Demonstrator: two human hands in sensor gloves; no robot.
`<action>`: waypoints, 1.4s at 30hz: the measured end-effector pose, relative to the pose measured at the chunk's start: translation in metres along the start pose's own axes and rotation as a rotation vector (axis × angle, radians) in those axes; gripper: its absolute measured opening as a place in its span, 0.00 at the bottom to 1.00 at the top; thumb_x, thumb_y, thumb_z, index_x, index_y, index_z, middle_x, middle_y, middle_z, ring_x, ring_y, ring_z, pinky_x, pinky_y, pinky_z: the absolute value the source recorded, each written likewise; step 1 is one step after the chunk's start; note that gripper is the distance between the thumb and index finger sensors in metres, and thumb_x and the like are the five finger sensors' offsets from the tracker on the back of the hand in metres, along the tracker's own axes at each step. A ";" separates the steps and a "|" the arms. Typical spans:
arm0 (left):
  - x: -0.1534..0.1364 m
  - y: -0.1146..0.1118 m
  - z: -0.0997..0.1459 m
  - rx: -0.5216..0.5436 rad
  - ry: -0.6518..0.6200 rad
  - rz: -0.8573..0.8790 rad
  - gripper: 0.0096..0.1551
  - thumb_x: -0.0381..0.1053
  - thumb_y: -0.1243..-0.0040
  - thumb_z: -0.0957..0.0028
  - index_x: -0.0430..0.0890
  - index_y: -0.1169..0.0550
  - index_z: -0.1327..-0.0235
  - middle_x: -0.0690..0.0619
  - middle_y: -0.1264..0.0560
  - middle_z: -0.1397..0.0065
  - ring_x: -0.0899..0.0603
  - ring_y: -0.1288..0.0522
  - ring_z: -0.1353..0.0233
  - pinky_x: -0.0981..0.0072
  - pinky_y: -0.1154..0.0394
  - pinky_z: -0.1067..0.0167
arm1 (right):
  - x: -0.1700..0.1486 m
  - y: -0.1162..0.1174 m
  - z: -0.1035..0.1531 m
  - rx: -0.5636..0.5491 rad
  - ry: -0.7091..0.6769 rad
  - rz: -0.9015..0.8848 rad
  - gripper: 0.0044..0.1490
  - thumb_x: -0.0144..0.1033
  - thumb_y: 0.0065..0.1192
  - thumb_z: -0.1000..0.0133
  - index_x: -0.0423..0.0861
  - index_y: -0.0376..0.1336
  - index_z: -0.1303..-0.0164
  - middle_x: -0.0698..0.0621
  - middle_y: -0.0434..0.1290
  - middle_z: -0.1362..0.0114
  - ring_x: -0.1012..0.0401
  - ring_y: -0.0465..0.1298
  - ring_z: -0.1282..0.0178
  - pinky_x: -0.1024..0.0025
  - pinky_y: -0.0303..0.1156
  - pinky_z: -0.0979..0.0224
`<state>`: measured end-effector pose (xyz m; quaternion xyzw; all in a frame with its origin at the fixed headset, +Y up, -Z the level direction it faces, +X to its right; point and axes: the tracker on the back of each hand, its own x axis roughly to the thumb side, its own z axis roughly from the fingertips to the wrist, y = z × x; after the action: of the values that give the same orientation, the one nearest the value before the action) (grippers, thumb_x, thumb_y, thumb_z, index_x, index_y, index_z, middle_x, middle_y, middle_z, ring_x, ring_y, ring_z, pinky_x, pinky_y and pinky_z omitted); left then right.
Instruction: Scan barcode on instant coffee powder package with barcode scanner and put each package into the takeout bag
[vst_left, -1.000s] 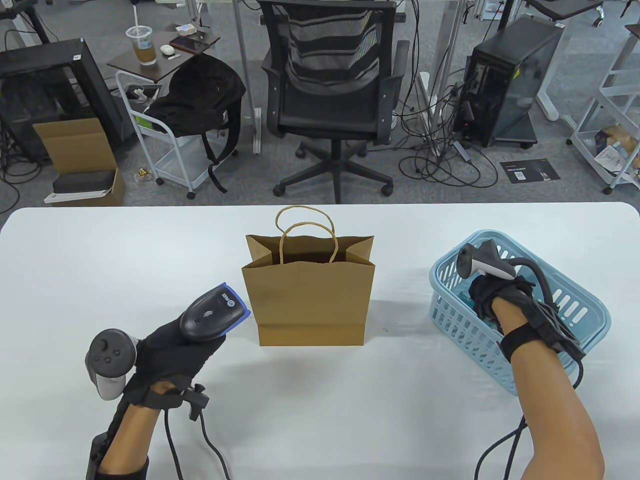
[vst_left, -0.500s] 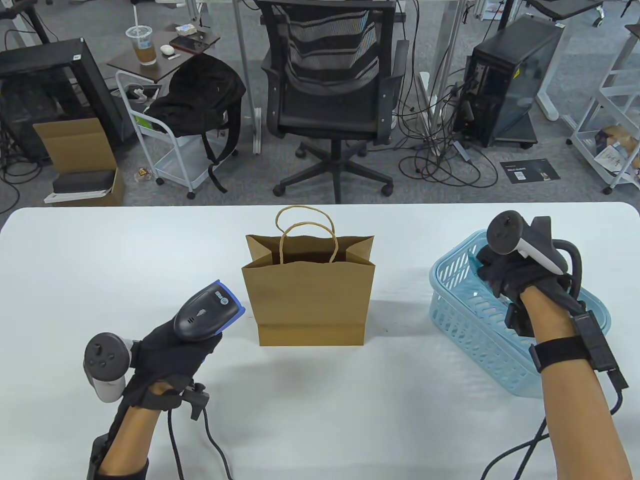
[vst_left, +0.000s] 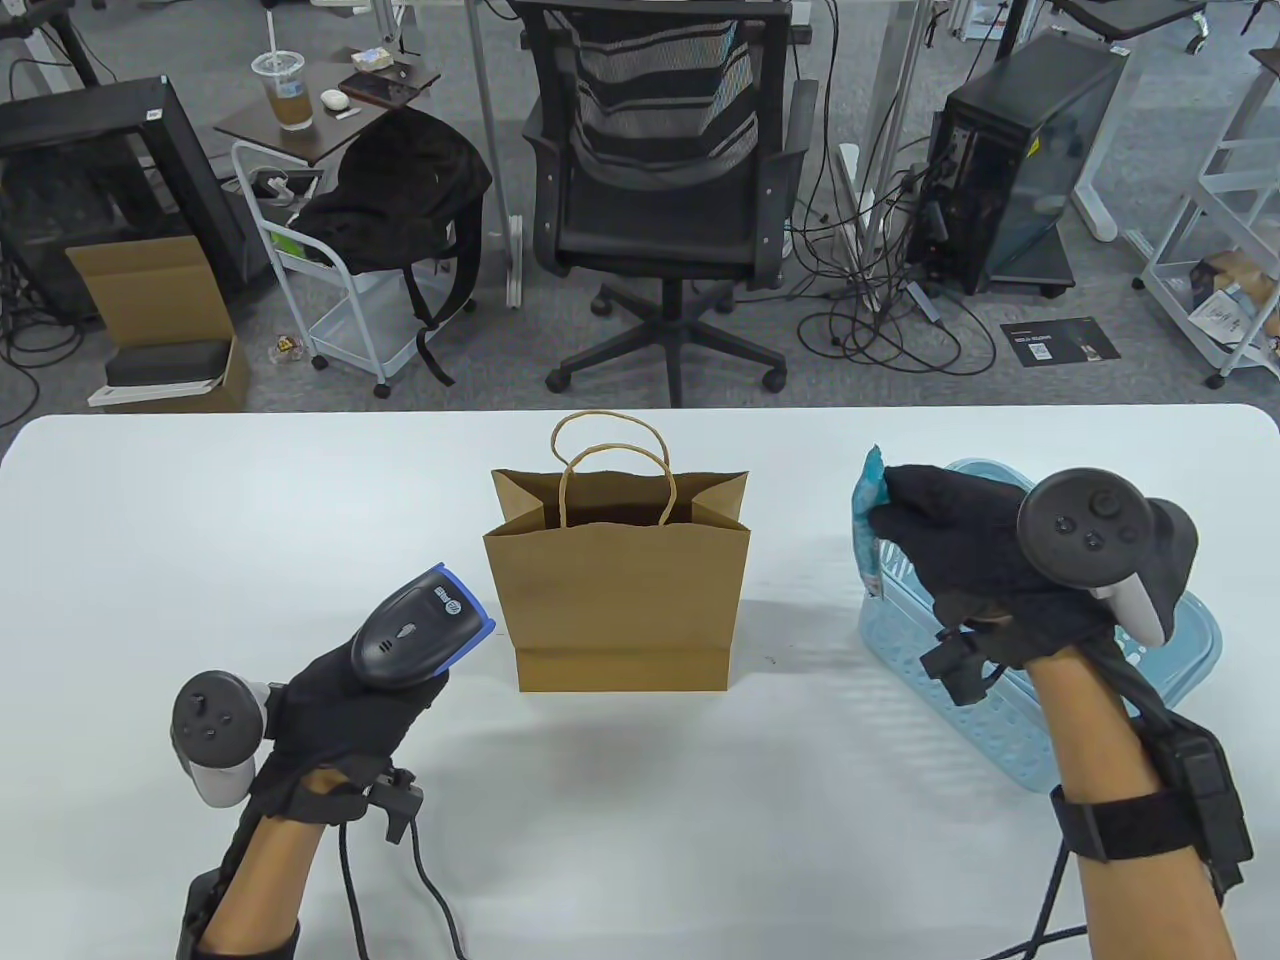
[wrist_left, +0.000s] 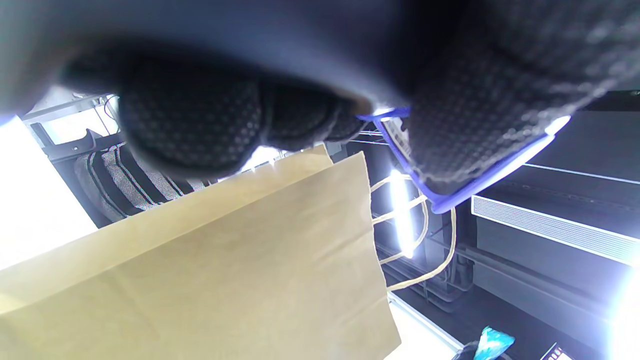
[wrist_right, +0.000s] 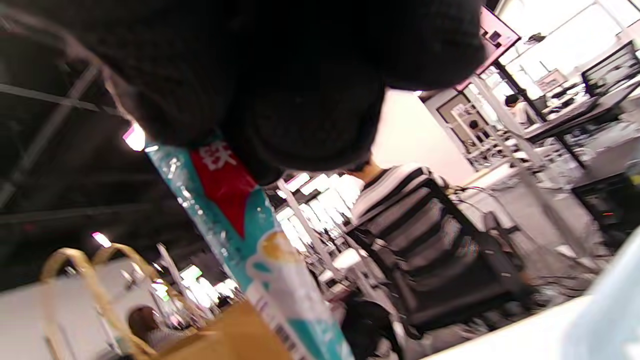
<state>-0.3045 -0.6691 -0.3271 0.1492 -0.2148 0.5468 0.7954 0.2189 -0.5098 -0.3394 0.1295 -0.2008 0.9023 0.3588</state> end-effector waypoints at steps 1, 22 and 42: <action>0.000 -0.001 0.000 -0.002 -0.004 -0.003 0.29 0.64 0.27 0.45 0.49 0.21 0.38 0.51 0.17 0.48 0.44 0.13 0.57 0.49 0.19 0.53 | 0.004 0.004 0.004 -0.020 -0.010 -0.038 0.25 0.46 0.75 0.53 0.58 0.77 0.44 0.51 0.88 0.46 0.64 0.86 0.63 0.67 0.80 0.52; 0.029 -0.055 0.006 -0.207 -0.161 -0.228 0.29 0.64 0.27 0.46 0.50 0.21 0.40 0.51 0.17 0.49 0.44 0.13 0.58 0.50 0.19 0.54 | -0.032 0.147 0.081 -0.161 0.083 -0.551 0.25 0.44 0.76 0.50 0.58 0.75 0.42 0.50 0.88 0.44 0.66 0.85 0.69 0.68 0.80 0.57; 0.038 -0.105 0.022 -0.322 -0.255 -0.481 0.29 0.65 0.29 0.46 0.51 0.22 0.39 0.55 0.17 0.48 0.46 0.12 0.58 0.51 0.18 0.54 | -0.039 0.172 0.098 -0.038 0.117 -0.584 0.25 0.45 0.75 0.50 0.57 0.75 0.41 0.50 0.88 0.45 0.66 0.86 0.69 0.67 0.81 0.57</action>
<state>-0.1983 -0.6870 -0.2892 0.1353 -0.3551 0.2787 0.8820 0.1349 -0.6919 -0.3136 0.1228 -0.1509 0.7628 0.6166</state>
